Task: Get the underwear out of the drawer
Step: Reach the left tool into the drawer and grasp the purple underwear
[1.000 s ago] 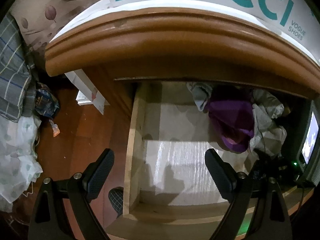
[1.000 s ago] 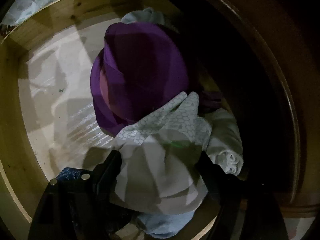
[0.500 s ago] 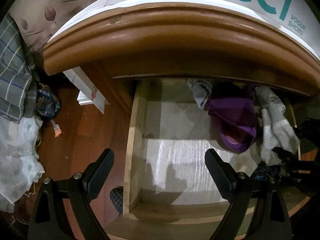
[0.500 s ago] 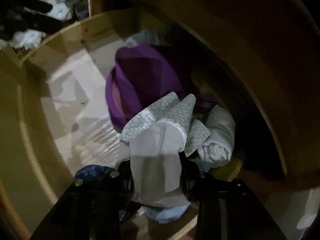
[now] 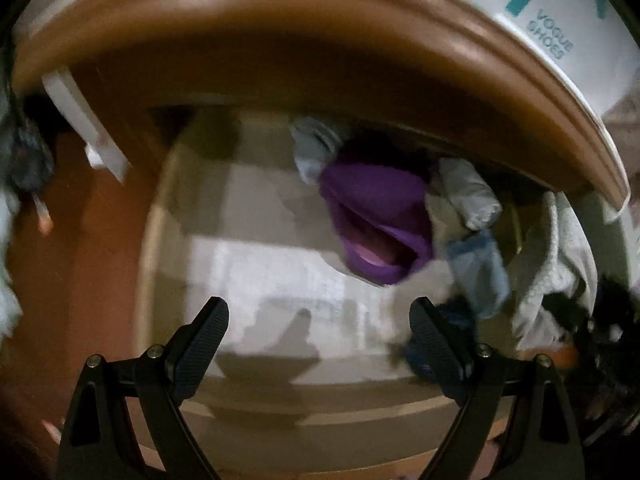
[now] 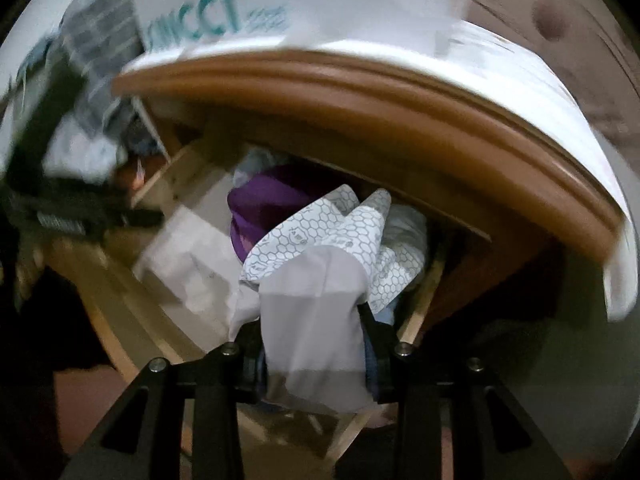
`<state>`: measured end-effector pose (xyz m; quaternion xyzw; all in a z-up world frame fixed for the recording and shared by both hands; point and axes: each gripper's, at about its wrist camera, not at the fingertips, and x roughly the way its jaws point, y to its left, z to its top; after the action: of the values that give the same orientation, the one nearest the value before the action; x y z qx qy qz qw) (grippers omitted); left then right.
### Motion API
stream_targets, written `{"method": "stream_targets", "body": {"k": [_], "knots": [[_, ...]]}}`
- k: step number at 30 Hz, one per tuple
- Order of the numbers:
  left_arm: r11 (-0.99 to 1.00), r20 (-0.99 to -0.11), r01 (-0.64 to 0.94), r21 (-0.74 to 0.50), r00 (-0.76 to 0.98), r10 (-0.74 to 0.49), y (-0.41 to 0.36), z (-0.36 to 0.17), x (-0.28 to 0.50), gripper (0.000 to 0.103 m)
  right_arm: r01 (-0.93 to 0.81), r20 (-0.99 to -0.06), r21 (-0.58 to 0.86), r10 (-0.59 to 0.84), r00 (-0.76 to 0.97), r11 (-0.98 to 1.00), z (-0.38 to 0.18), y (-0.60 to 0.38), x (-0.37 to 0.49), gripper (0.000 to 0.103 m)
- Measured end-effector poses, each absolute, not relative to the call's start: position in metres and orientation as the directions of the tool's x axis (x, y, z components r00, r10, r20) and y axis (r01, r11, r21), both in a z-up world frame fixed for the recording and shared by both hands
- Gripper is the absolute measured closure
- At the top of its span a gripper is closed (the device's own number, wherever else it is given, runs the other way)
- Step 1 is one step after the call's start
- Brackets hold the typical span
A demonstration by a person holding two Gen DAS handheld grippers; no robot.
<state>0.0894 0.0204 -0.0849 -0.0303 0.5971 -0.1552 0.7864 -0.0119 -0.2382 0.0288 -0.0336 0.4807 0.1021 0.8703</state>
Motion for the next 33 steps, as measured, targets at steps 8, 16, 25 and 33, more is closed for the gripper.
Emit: {"method": "stream_targets", "body": {"k": [8,16,25,33], "knots": [[0.844,-0.869,-0.229,-0.484,0.238,-0.434,0.037,-0.11,0.088,0.022,-0.182,-0.811,0.102,0.188,0.553,0.978,0.036,-0.252,-0.019,0.067],[0.607,-0.787,-0.506,-0.612,0.322,-0.526,0.039,-0.136,0.096,0.032,-0.209,-0.804,0.109,0.21,0.556,0.972,0.037,-0.254,-0.02,0.067],[0.499,-0.761,-0.61,-0.615,0.295,-0.578,0.017,-0.17,0.103,0.044,-0.225,-0.809,0.09,0.203,0.552,0.97,0.03,-0.247,-0.014,0.067],[0.428,-0.701,-0.606,-0.67,0.327,-0.634,0.003,-0.18,0.114,0.064,-0.245,-0.819,0.063,0.19,0.542,0.968,0.025,-0.238,-0.014,0.067]]}}
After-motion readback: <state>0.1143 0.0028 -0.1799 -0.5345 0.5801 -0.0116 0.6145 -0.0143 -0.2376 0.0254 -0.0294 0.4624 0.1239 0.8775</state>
